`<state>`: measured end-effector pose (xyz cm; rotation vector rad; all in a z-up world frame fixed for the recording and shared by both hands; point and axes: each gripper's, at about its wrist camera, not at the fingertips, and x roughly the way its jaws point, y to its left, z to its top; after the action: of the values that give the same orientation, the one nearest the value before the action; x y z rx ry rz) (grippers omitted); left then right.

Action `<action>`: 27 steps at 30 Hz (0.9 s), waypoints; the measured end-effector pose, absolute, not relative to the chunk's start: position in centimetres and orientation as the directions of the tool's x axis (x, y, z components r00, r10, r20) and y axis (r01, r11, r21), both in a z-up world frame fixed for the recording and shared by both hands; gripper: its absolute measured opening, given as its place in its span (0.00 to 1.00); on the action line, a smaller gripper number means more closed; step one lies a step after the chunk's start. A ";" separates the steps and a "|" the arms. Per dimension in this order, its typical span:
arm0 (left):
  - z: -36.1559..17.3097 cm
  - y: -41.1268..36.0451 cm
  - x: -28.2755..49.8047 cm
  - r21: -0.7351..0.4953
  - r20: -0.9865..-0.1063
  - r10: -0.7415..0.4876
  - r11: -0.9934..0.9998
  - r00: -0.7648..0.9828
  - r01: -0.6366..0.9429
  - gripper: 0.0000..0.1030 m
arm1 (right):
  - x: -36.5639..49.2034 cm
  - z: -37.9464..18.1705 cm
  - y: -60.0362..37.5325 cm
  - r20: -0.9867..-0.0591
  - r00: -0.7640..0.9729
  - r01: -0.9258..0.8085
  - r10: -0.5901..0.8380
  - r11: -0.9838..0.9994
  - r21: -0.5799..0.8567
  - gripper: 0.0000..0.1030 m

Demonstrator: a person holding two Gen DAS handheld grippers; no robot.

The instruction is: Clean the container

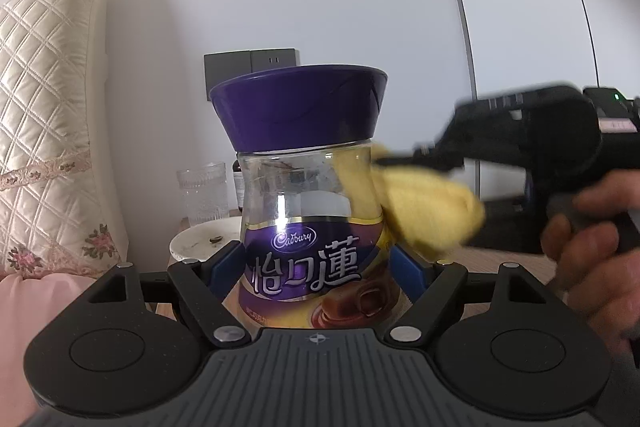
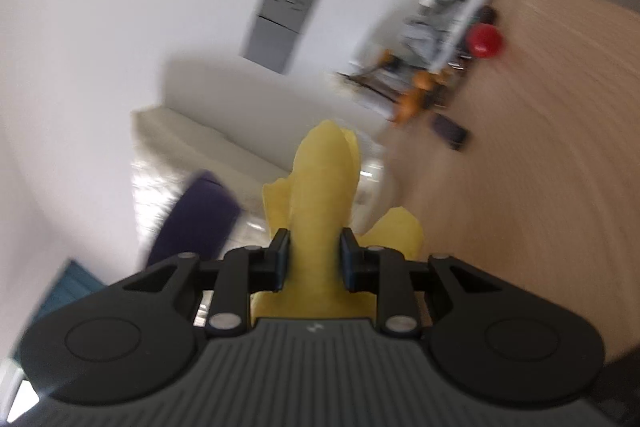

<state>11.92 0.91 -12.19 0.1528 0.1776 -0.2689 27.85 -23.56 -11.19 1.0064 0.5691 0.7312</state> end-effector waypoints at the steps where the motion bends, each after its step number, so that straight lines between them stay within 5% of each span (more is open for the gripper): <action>1: -12.3 0.9 11.8 0.131 -0.195 -0.251 0.951 0.948 0.279 0.80 | 28.0 -11.0 -23.5 -0.071 0.631 -0.291 0.772 0.320 0.902 0.26; 11: -12.5 0.7 11.2 0.136 -0.195 -0.259 0.948 0.946 0.288 0.80 | 28.7 -11.6 -22.9 -0.186 0.659 -0.244 0.729 0.441 0.864 0.27; 17: -12.8 0.8 11.3 0.134 -0.197 -0.264 0.947 0.944 0.292 0.80 | 29.4 -11.8 -23.1 -0.047 0.616 -0.305 0.786 0.293 0.906 0.26; 24: -12.8 0.5 11.3 0.129 -0.200 -0.268 0.946 0.943 0.296 0.81 | 29.2 -12.8 -23.2 -0.206 0.643 -0.224 0.738 0.438 0.870 0.26; 27: -12.4 0.6 11.1 0.131 -0.198 -0.268 0.946 0.943 0.297 0.81 | 28.9 -12.5 -23.2 -0.106 0.635 -0.269 0.765 0.348 0.898 0.26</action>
<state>11.13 0.64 -12.44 0.1606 0.1793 -0.2891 28.92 -23.22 -12.48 1.0030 0.5784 0.7207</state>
